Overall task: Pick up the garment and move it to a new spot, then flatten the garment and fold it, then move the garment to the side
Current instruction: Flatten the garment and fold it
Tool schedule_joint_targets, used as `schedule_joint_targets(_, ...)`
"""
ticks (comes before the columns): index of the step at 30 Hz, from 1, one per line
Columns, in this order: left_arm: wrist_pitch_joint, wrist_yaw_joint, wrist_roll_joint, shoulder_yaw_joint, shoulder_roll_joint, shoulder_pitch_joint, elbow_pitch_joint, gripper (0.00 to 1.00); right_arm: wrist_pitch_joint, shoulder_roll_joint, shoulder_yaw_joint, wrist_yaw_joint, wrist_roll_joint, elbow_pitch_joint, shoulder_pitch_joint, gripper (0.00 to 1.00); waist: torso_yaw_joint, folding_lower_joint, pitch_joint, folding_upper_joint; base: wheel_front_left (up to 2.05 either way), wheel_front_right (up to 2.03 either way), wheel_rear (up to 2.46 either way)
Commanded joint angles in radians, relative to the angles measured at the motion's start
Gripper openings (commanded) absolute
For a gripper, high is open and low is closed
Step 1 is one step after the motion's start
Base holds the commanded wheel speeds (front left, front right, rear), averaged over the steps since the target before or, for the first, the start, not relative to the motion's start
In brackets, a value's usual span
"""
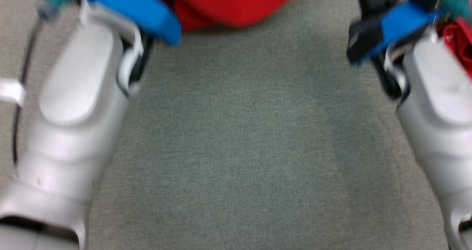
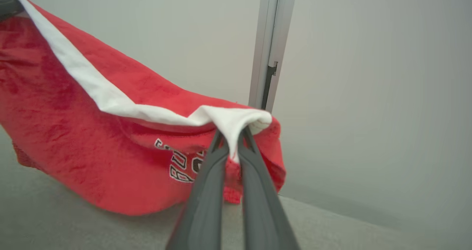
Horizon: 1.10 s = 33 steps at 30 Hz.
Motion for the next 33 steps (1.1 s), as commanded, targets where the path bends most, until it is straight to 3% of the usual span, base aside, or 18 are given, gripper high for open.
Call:
schedule_joint_targets(1,-0.006,0.013,0.001,0.013,0.006,0.084,-0.047,0.00,-0.004,-0.015,0.000,0.000,0.010,-0.033,0.078,0.00,-0.004,0.0002,-0.025,0.0000,0.00,0.00,0.00)
schedule_joint_targets(9,-0.006,0.080,0.019,0.052,0.033,0.590,-0.301,0.00,-0.004,-0.053,0.018,0.000,0.022,-0.198,0.462,0.00,0.004,0.0002,-0.138,0.0000,0.00,0.00,0.00)
schedule_joint_targets(17,-0.006,0.127,0.012,0.002,0.057,0.961,-0.440,0.00,-0.002,-0.091,0.051,0.000,0.035,-0.304,0.782,0.00,0.012,0.0002,-0.248,0.0000,0.00,0.00,0.00)
schedule_joint_targets(27,0.012,0.176,0.000,-0.029,0.094,1.169,-0.574,0.00,0.067,-0.062,-0.084,0.000,0.015,-0.519,1.109,0.00,0.031,0.0002,-0.319,0.0000,0.00,0.00,0.00)
schedule_joint_targets(33,0.027,0.189,-0.001,-0.034,0.100,1.185,-0.612,0.00,0.130,-0.025,-0.161,0.000,-0.022,-0.636,1.191,0.00,0.032,0.0002,-0.338,0.0000,0.00,0.00,0.00)
